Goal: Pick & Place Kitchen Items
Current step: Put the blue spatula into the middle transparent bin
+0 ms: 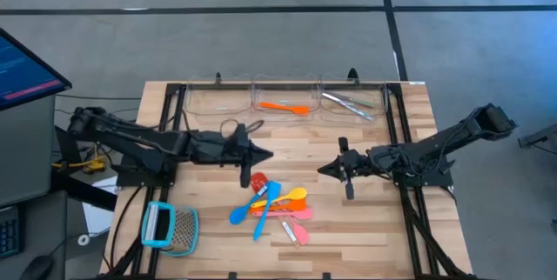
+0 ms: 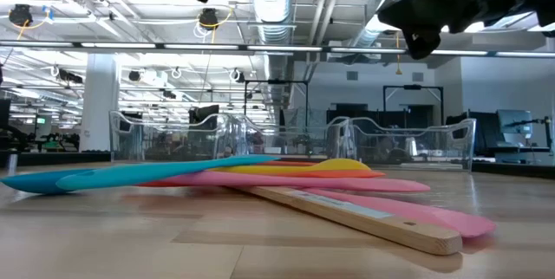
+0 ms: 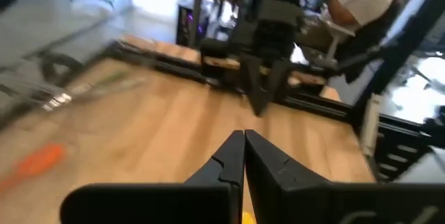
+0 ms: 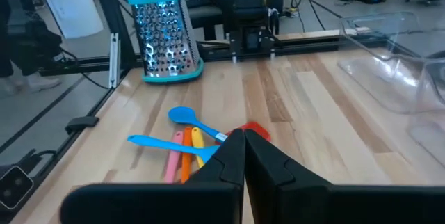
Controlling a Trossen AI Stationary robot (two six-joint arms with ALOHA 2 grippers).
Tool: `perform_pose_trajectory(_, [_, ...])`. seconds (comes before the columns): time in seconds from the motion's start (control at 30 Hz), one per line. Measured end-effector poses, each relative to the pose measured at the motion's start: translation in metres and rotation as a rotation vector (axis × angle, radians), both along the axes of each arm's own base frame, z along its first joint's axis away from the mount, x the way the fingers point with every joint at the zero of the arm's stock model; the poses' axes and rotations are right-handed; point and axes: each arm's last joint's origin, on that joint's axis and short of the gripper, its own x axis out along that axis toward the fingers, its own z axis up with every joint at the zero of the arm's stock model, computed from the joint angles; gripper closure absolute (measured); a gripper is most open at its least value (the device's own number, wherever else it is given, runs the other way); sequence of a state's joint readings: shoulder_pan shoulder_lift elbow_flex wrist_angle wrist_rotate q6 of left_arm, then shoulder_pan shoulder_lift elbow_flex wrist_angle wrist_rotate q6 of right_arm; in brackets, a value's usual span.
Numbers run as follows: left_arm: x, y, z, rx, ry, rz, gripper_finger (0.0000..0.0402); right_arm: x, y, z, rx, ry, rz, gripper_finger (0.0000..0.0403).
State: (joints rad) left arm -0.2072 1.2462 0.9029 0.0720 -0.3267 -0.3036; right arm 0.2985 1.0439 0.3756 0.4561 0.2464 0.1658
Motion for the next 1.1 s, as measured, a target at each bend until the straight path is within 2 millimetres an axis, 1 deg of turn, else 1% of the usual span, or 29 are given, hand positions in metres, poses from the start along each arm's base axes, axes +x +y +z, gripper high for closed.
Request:
perform_pose_trajectory(0.1, [0.006,-0.013,-0.004,-0.043,0.021,-0.027,0.0401,-0.001,0.003,0.0,0.007,0.002,0.0,0.0402])
perform_pose_trajectory(0.2, [0.015,-0.019,-0.012,-0.098,0.087,-0.015,0.0401,-0.002,0.006,0.0,0.007,0.003,0.012,0.0402])
perform_pose_trajectory(0.4, [0.039,-0.019,-0.02,-0.142,0.298,0.066,0.0401,-0.002,0.007,-0.001,0.005,0.006,0.016,0.0402])
perform_pose_trajectory(0.53, [0.052,-0.018,-0.025,-0.21,0.442,0.069,0.0401,-0.002,0.006,-0.001,0.002,0.015,0.016,0.0402])
perform_pose_trajectory(0.6, [0.057,-0.02,-0.032,-0.26,0.497,0.055,0.0401,-0.003,0.007,-0.003,-0.003,0.032,0.017,0.0402])
perform_pose_trajectory(0.67, [0.06,-0.023,-0.044,-0.303,0.558,0.04,0.0401,-0.003,0.006,-0.005,-0.009,0.05,0.016,0.0402])
perform_pose_trajectory(0.77, [0.066,-0.027,-0.06,-0.366,0.627,0.035,0.0401,-0.003,0.006,-0.007,-0.017,0.072,0.016,0.0402])
perform_pose_trajectory(0.9, [0.071,-0.031,-0.077,-0.441,0.699,0.018,0.0399,-0.004,0.006,-0.008,-0.02,0.083,0.015,0.0402])
perform_pose_trajectory(1.03, [0.074,-0.032,-0.087,-0.455,0.736,0.01,0.0399,-0.004,0.006,-0.009,-0.022,0.088,0.015,0.0402])
perform_pose_trajectory(1.1, [0.074,-0.032,-0.088,-0.455,0.743,0.011,0.0399,-0.004,0.006,-0.01,-0.025,0.097,0.015,0.0402])
